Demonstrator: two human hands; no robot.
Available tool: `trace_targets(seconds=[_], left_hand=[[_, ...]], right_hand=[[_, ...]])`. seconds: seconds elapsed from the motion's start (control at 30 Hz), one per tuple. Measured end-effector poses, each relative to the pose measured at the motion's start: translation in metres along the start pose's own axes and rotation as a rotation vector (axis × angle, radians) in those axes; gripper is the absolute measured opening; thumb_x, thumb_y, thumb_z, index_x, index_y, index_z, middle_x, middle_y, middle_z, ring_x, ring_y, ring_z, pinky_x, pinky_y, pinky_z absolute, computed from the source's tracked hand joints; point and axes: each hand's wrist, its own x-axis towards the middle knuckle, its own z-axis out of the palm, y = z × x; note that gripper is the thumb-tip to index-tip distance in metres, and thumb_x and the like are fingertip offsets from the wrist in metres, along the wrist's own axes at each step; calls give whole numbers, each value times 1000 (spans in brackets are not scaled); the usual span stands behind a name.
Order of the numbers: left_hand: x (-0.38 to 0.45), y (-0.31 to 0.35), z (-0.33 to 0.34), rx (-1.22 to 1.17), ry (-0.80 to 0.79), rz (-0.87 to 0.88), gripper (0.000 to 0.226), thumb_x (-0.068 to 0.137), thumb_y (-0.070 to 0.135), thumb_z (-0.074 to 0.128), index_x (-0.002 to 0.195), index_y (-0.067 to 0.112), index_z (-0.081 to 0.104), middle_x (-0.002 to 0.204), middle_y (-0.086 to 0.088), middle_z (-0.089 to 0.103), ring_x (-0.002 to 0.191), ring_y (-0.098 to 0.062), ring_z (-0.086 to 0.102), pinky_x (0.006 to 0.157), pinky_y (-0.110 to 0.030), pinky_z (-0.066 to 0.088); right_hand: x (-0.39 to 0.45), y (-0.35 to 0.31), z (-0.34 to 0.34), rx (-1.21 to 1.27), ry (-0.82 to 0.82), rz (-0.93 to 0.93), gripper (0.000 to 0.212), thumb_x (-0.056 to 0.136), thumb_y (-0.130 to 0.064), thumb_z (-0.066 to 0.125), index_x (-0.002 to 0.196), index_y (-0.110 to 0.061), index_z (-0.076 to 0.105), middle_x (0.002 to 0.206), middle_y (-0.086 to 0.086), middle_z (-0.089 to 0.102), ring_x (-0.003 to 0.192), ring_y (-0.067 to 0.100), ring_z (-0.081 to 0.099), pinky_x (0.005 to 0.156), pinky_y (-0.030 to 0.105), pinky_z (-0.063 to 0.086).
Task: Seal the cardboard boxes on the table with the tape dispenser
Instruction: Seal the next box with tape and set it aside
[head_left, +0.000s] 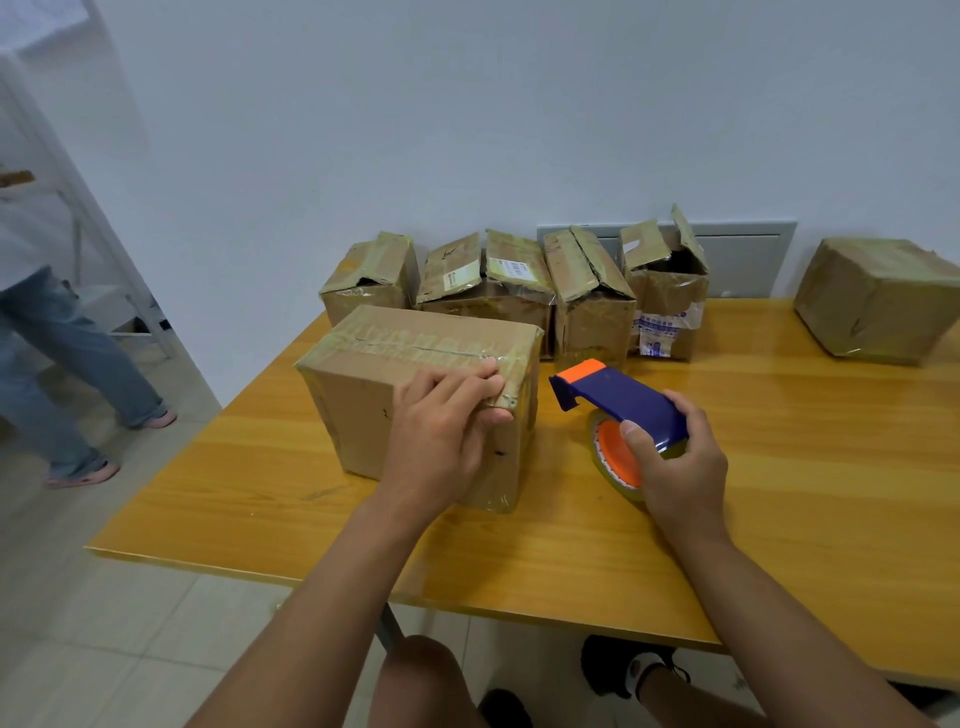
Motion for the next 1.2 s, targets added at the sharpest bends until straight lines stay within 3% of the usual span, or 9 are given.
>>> trace_targets(seconds=[0.2,0.33,0.47,0.57,0.7,0.83,0.97,1.1,1.2], left_hand=[[8,19,-12,199,-223,-141,59,85,73,45,116,24,56,125,9,56,114,-14,39,95,-32,27],[11,34,-18,252,-254,-131,40,93,50,47,126,27,49,123,9,55,114,-14,40,98,-34,29],[1,23,-58,86,-417,-47,48,93,17,51,140,27,45,134,10,52,122,-15,45,101,-33,35],[-3,10,-89,267,-449,-83,53,87,0,54,133,27,55,136,8,55,126,-19,47,104,-37,35],[3,30,-90,274,-256,-246,38,88,35,43,119,22,61,131,1,57,120,-19,50,94,-35,39],[14,59,-49,388,-458,-330,75,90,77,27,146,28,36,153,4,37,139,-18,34,111,-40,31],[15,49,-59,441,-504,-274,42,101,44,44,141,31,41,148,10,42,135,-13,38,113,-33,25],[9,10,-93,583,-546,-353,55,90,8,50,139,28,36,154,5,36,145,-15,25,121,-38,11],[6,8,-90,429,-454,-415,54,93,17,43,146,22,33,162,-1,20,151,-20,7,122,-39,7]], right_hand=[[1,-2,1,9,23,10,71,75,-46,62,137,-12,50,119,-6,51,104,10,50,72,6,37],[3,1,-3,28,56,40,71,76,-47,62,136,-11,51,124,1,56,105,11,49,76,12,39],[5,-1,-6,68,94,78,70,74,-46,63,134,-11,54,123,4,59,103,11,50,83,23,39],[6,-2,-7,76,111,96,63,79,-40,69,132,-9,55,120,4,60,99,10,50,82,22,36],[5,-2,-8,75,105,80,67,78,-43,67,133,-8,55,117,1,58,98,10,50,75,14,36],[5,-1,-8,70,104,79,64,80,-40,71,133,-7,54,118,4,60,98,11,51,72,14,37],[6,0,-8,67,120,77,62,81,-40,69,132,-7,55,115,0,58,98,10,50,81,22,37],[9,3,-7,52,134,93,53,86,-28,73,132,-10,55,112,-4,55,97,11,51,81,23,38],[8,4,-5,41,120,90,54,86,-30,73,133,-10,54,111,-6,54,96,10,50,72,12,37]])
